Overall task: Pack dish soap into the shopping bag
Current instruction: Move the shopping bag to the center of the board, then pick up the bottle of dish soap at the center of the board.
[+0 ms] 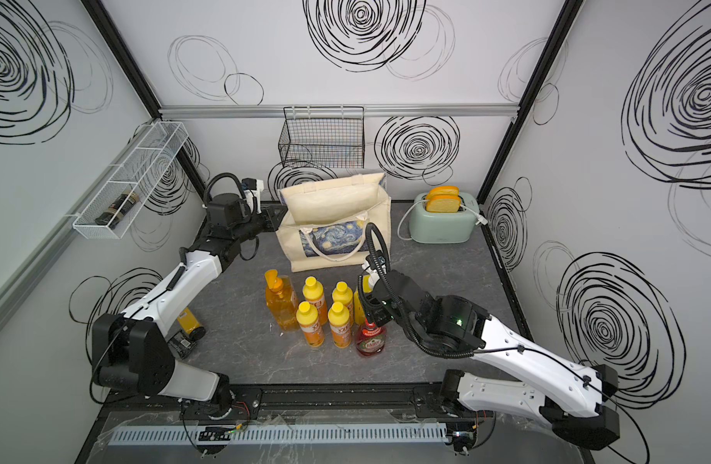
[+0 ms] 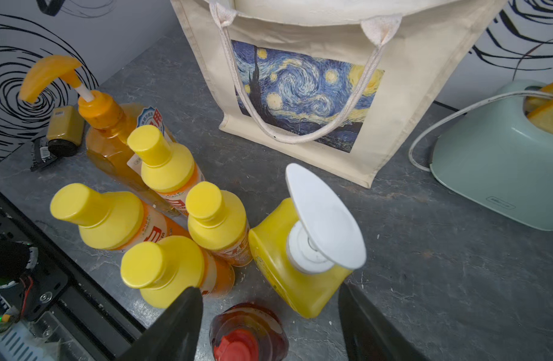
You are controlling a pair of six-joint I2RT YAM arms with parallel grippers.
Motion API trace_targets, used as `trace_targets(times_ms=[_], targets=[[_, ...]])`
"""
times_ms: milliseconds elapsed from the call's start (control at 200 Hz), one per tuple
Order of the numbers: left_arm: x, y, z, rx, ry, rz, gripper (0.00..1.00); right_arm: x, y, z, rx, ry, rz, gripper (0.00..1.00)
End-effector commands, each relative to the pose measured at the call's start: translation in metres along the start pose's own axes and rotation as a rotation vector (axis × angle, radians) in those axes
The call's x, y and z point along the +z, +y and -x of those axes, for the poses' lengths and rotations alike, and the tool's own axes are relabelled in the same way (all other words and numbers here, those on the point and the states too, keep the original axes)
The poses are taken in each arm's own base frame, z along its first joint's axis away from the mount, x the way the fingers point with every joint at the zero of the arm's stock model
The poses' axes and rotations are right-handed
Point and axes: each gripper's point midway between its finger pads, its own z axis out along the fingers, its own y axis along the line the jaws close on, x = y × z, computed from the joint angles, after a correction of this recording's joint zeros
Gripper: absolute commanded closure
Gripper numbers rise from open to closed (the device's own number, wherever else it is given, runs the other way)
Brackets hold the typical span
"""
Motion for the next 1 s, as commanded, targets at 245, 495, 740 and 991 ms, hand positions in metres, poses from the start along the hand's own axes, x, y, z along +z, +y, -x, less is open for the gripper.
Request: trace_targets(times_ms=[245, 495, 740, 991], targets=[[-0.018, -0.031, 0.005, 0.112, -0.073, -0.109, 0.86, 0.005, -0.032, 0.014, 0.138, -0.14, -0.037, 0.28], [-0.021, -0.038, -0.001, 0.13, -0.077, -0.151, 0.86, 0.029, -0.034, 0.008, 0.151, -0.112, -0.001, 0.29], [-0.021, -0.037, -0.004, 0.134, -0.072, -0.143, 0.86, 0.045, -0.027, 0.004, 0.133, -0.096, 0.012, 0.29], [-0.02, -0.038, -0.005, 0.138, -0.07, -0.144, 0.86, 0.056, -0.029, -0.007, 0.13, -0.074, -0.006, 0.31]])
